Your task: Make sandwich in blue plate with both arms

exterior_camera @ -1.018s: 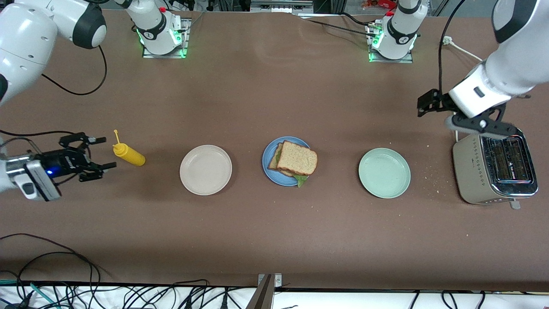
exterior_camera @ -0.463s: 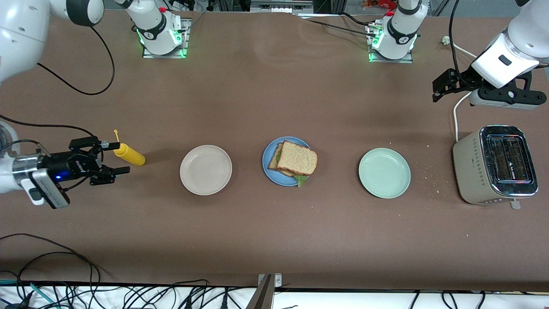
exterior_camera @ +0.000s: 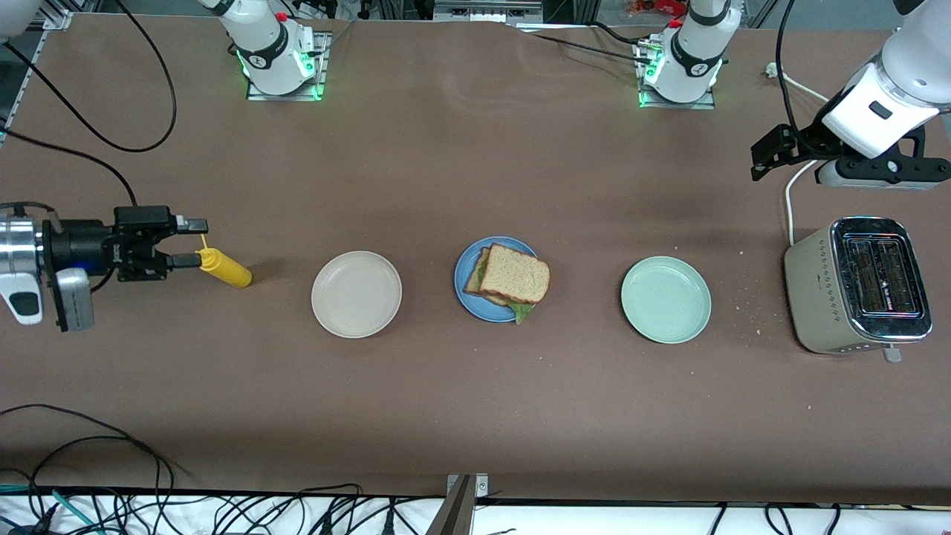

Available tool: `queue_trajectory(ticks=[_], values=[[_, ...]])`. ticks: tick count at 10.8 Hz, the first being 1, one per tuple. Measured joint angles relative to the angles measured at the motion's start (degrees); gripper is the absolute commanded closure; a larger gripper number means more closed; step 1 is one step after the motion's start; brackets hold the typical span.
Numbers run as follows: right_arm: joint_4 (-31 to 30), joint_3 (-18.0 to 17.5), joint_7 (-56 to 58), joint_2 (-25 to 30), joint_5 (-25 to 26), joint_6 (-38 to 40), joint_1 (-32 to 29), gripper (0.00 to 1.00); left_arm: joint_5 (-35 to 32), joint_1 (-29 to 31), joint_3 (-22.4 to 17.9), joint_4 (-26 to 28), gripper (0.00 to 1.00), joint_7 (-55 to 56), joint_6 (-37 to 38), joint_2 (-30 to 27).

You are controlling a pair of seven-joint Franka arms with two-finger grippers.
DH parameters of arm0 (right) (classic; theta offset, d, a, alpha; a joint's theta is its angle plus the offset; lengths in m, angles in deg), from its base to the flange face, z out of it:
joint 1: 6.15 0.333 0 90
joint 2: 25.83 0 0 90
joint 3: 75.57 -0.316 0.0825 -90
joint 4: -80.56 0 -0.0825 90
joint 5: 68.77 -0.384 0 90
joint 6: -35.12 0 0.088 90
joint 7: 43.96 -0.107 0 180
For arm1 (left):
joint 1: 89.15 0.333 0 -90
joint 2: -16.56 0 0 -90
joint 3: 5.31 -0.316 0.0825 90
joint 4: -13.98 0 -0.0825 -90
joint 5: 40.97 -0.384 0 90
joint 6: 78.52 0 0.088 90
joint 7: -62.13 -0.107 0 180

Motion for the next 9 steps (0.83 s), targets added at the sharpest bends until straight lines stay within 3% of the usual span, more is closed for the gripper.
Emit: queue_trajectory(ticks=[4, 7, 9], values=[[-0.72, -5.71, -8.33, 6.53, 35.36, -0.95, 0.03, 0.06, 0.0, 0.02, 0.0, 0.0, 0.0, 0.14, -0.12, 0.18], [-1.9, -7.55, -14.97, 8.37, 47.36, -2.59, -0.04, 0.09, 0.0, 0.03, 0.0, 0.0, 0.0, 0.17, -0.13, 0.27], [-7.85, -10.02, -19.79, 11.33, 51.32, -9.53, 0.05, 0.07, 0.0, 0.04, 0.0, 0.0, 0.0, 0.18, -0.14, 0.29]])
